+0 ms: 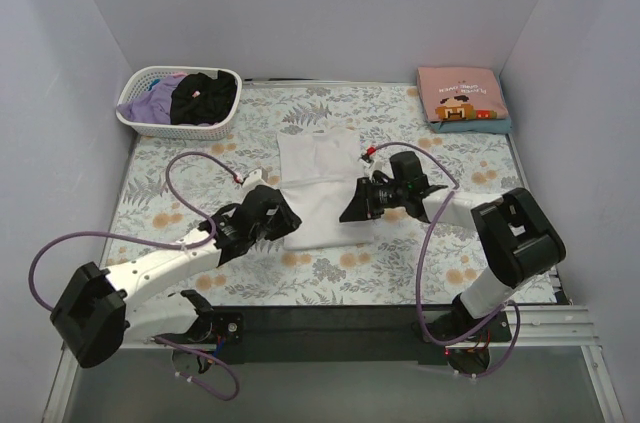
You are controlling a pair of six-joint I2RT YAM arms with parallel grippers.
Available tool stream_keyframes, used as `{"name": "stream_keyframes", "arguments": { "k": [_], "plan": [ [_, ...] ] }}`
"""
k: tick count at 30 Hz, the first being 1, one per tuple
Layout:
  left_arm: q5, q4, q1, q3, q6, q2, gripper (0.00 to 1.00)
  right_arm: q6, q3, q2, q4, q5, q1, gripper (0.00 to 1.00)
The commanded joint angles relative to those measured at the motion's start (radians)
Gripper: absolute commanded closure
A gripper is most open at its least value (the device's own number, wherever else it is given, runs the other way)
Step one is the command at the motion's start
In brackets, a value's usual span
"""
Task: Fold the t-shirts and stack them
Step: Fold the tshirt
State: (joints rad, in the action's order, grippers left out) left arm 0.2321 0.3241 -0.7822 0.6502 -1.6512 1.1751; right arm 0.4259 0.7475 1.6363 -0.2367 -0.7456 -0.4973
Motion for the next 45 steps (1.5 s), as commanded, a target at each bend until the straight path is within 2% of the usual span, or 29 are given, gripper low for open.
{"name": "stream_keyframes", "arguments": {
  "k": [1, 2, 5, 7, 10, 14, 17, 19, 21, 24, 25, 27, 28, 29, 30, 31, 32, 37, 45],
  "plan": [
    [-0.071, -0.189, 0.021, -0.134, -0.03, -0.072, 0.7, 0.105, -0.101, -0.072, -0.191, -0.113, 0.011, 0.71],
    [-0.123, -0.271, 0.034, -0.161, -0.042, -0.078, 0.72, 0.114, -0.152, -0.073, -0.206, -0.113, 0.02, 0.71],
    [-0.171, -0.376, 0.066, -0.244, -0.074, -0.033, 0.74, 0.137, -0.224, -0.044, -0.304, -0.127, 0.046, 0.71],
    [-0.2, -0.393, 0.093, -0.276, -0.091, 0.004, 0.76, 0.171, -0.287, 0.005, -0.373, -0.147, 0.086, 0.71],
    [-0.209, -0.356, 0.127, -0.3, -0.186, 0.058, 0.78, 0.18, -0.333, 0.075, -0.449, -0.162, 0.132, 0.72],
    [-0.231, -0.33, 0.158, -0.363, -0.265, 0.045, 0.79, 0.186, -0.37, 0.135, -0.483, -0.17, 0.158, 0.72],
    [-0.231, -0.271, 0.158, -0.362, -0.272, -0.026, 0.8, 0.198, -0.378, 0.103, -0.484, -0.193, 0.16, 0.73],
    [-0.205, -0.228, 0.158, -0.337, -0.253, -0.104, 0.8, 0.206, -0.387, 0.027, -0.467, -0.181, 0.158, 0.73],
    [-0.159, -0.151, 0.158, -0.298, -0.234, -0.153, 0.78, 0.189, -0.375, -0.056, -0.399, -0.155, 0.158, 0.72],
    [-0.079, 0.007, 0.158, -0.233, -0.211, -0.199, 0.72, 0.084, -0.309, -0.159, -0.138, -0.033, 0.142, 0.72],
    [-0.065, 0.039, 0.158, -0.189, -0.196, -0.198, 0.69, 0.047, -0.284, -0.182, 0.029, 0.065, 0.132, 0.71],
    [-0.04, 0.131, 0.158, -0.132, -0.144, -0.166, 0.61, -0.031, -0.187, -0.24, 0.196, 0.199, 0.08, 0.7],
    [-0.024, 0.16, 0.158, -0.079, -0.122, -0.143, 0.58, -0.047, -0.148, -0.256, 0.292, 0.348, 0.056, 0.68],
    [-0.016, 0.215, 0.158, -0.054, -0.099, -0.122, 0.56, -0.056, -0.114, -0.268, 0.424, 0.435, 0.031, 0.65],
    [-0.007, 0.242, 0.156, -0.032, -0.072, -0.076, 0.51, -0.061, -0.087, -0.286, 0.486, 0.516, -0.024, 0.62],
    [0.004, 0.262, 0.156, 0.004, -0.053, -0.056, 0.47, -0.062, -0.03, -0.291, 0.529, 0.657, -0.05, 0.54],
    [0.009, 0.292, 0.155, 0.017, -0.038, -0.04, 0.46, -0.062, -0.008, -0.291, 0.601, 0.704, -0.073, 0.52],
    [0.027, 0.322, 0.13, 0.063, -0.001, 0.009, 0.36, -0.049, 0.067, -0.237, 0.685, 0.831, -0.152, 0.51],
    [0.027, 0.323, 0.084, 0.081, -0.001, 0.046, 0.36, -0.021, 0.121, -0.141, 0.708, 0.893, -0.225, 0.51]
  ]
}}
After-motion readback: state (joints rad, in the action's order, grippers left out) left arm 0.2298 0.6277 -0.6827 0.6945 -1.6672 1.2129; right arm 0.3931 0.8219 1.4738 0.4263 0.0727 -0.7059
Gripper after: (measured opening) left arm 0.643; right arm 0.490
